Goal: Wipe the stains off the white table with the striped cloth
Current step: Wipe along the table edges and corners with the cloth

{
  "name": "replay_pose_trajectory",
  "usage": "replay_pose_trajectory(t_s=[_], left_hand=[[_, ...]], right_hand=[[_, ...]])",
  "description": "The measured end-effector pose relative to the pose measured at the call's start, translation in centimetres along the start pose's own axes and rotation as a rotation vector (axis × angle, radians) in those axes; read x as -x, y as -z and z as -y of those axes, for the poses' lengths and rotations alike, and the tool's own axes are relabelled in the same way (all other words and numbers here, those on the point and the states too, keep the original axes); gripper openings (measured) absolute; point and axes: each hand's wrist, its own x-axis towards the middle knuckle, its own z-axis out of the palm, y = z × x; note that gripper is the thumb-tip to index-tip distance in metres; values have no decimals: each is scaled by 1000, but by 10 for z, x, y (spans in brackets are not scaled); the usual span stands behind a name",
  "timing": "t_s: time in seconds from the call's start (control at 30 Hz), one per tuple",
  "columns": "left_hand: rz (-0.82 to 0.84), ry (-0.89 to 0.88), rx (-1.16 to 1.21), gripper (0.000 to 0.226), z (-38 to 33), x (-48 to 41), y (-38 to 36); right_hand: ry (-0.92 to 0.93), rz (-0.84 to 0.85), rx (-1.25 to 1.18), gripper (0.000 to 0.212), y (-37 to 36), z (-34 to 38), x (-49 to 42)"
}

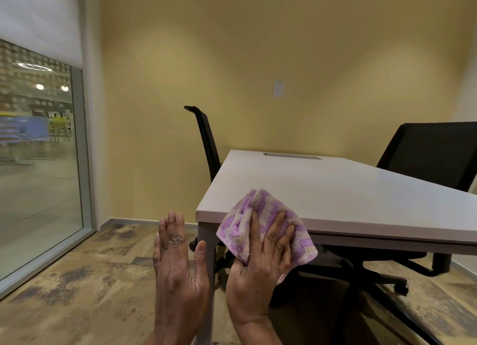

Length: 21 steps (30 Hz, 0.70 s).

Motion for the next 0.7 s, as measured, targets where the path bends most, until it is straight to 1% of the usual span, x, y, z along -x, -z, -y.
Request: replay_pose_trajectory(t_s=[0.2,0.33,0.47,0.63,0.7], left_hand=[[-20,-3,15,70,-1,-3,0],[-28,-11,14,68,-1,-5,1],[-28,0,19,69,-3,-6,5],[-40,14,12,69,-4,-7,9],[-44,18,20,68,-4,-8,10]], right_hand=[[70,46,59,72,-9,6,6],[100,68,93,86,-18,7,8],[181,73,60,66,-20,9,7],[312,144,54,59,-17,23,2],[336,157,36,57,-15,22,-1]])
